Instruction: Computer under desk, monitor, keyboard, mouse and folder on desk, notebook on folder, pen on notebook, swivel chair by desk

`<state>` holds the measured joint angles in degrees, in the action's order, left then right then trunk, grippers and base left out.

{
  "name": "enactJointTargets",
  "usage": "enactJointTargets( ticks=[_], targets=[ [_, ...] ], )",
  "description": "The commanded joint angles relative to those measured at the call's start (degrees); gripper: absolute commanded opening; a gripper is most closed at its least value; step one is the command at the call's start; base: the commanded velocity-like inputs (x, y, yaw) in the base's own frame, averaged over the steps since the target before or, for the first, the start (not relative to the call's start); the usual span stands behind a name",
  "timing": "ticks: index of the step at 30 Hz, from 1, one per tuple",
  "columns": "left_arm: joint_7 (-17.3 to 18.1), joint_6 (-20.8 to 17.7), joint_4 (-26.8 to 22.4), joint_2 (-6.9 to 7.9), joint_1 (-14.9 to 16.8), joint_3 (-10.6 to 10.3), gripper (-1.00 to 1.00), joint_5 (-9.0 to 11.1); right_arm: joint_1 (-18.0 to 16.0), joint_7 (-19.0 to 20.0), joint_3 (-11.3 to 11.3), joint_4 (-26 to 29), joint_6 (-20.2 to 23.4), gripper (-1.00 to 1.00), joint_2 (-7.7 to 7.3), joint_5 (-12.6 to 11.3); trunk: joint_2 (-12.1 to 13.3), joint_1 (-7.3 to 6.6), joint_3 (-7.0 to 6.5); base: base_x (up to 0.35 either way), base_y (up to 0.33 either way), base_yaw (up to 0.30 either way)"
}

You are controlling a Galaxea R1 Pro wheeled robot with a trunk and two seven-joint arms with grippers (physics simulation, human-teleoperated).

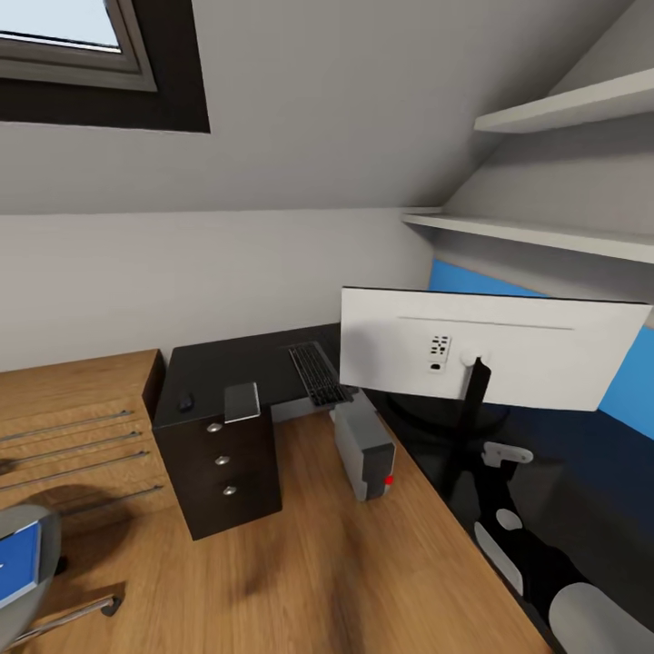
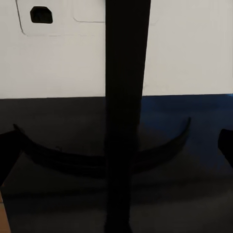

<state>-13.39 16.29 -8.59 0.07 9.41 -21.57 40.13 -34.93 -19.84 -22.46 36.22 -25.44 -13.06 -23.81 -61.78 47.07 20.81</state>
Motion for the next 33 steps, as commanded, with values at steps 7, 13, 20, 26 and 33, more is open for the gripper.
enactJointTargets(
  ticks=[7,13,20,26,33],
  targets=[
    [-0.40,0.14,-0.02,0.01,0.04,-0.49,1.00,0.30,-0.10,-0.27,-0.50,-0.43,-0.29,1.00,-0.44,-0.52,-0.04,0.01,0.07,0.035,0.000,0.000],
    [-0.36,0.14,-0.02,0.01,0.03,-0.49,1.00,0.30,-0.11,-0.21,-0.56,-0.63,-0.30,1.00,-0.53,-0.52,-0.04,0.01,0.07,0.140,0.000,0.000],
    [-0.33,0.14,-0.02,0.01,0.02,-0.50,1.00,0.30,-0.08,-0.23,-0.57,-0.67,-0.28,1.00,-0.56,-0.52,-0.04,0.01,0.07,0.094,0.000,0.000],
    [-0.20,0.14,-0.02,-0.05,0.00,-0.62,1.00,0.30,-0.09,-0.35,-0.55,-0.72,-0.29,1.00,-0.57,-0.53,-0.04,0.01,0.07,0.161,0.000,0.000],
    [-0.19,0.14,-0.02,0.01,0.03,-0.59,1.00,0.30,-0.10,-0.44,-0.38,-1.76,-0.30,1.00,-0.71,-0.54,-0.04,0.01,0.07,0.044,0.000,0.000]
  ],
)
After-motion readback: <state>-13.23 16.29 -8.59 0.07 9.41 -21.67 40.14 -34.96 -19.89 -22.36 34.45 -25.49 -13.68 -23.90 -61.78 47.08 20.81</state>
